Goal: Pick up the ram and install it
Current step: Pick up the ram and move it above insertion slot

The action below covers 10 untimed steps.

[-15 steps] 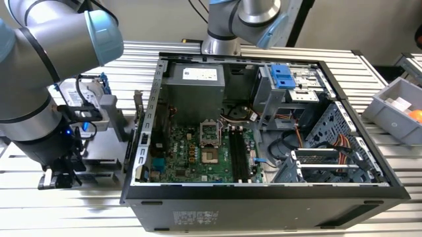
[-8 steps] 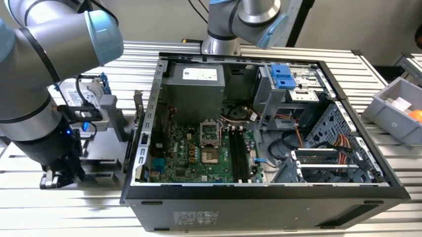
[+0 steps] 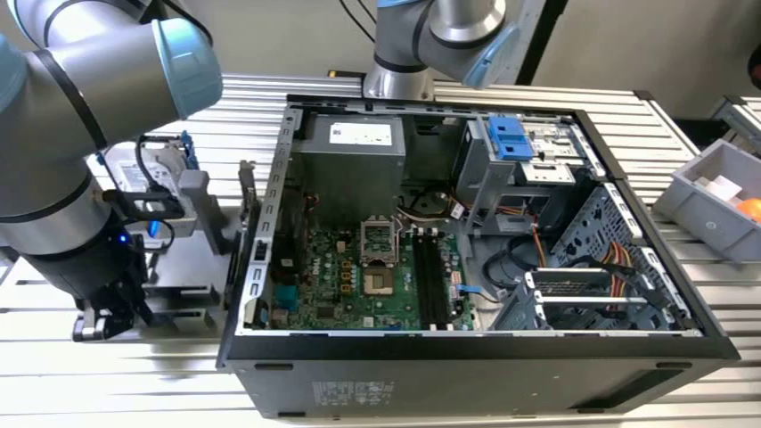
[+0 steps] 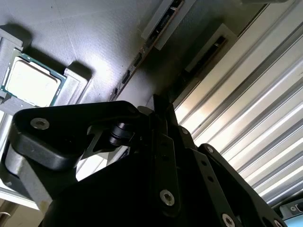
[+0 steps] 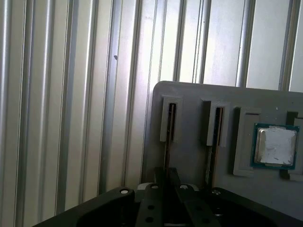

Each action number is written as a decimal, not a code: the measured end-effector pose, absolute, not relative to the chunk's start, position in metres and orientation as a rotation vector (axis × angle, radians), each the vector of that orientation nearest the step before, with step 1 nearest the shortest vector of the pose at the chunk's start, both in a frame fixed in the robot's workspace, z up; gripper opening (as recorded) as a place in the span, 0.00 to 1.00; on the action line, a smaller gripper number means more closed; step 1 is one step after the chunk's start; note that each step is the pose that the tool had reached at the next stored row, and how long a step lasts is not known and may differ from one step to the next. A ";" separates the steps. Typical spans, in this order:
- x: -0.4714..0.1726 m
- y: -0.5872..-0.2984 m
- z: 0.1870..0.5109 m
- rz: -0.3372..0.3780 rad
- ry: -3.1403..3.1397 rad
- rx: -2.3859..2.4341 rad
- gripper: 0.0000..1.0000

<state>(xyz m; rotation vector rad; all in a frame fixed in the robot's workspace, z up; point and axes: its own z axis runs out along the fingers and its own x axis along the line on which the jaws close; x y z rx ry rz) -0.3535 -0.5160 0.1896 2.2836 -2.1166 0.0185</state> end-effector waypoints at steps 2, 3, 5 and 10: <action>-0.354 -0.516 0.190 0.018 -2.117 2.284 0.00; -0.354 -0.516 0.190 0.018 -2.116 2.284 0.00; -0.354 -0.516 0.190 0.018 -2.117 2.283 0.00; -0.354 -0.516 0.190 0.018 -2.117 2.284 0.00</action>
